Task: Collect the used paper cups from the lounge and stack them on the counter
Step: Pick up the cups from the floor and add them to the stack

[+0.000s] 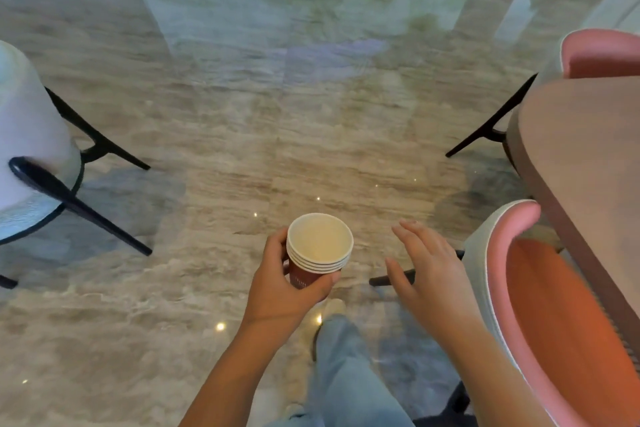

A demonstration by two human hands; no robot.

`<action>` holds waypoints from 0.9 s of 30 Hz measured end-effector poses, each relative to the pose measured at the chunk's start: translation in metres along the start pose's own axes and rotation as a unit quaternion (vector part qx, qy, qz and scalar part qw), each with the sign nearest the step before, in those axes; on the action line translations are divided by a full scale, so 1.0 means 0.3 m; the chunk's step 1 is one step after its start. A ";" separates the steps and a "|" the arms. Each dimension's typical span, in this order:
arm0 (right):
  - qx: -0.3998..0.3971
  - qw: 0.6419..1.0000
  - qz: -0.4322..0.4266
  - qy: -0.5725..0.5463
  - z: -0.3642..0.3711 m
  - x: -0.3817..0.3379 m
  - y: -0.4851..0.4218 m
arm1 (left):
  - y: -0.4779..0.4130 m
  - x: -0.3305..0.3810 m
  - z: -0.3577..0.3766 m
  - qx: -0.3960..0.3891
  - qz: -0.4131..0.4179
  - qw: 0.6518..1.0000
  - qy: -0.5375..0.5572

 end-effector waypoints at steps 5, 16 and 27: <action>0.017 0.999 0.037 -0.003 0.035 0.104 -0.268 | -0.321 0.015 0.070 -0.032 -0.008 0.999 -0.021; 0.080 0.991 0.104 -0.008 -0.057 0.391 -0.846 | -1.016 0.232 0.364 -0.118 0.030 0.990 -0.077; 0.083 0.976 0.203 0.013 -0.047 0.538 -1.101 | -1.409 0.217 0.509 -0.191 0.047 0.977 -0.077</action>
Point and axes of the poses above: each hand's wrist, its own y-axis away from the middle knuckle, its own z-axis out of the palm, x = y × z, the point moved 3 cm from there along -y, towards the middle knuckle
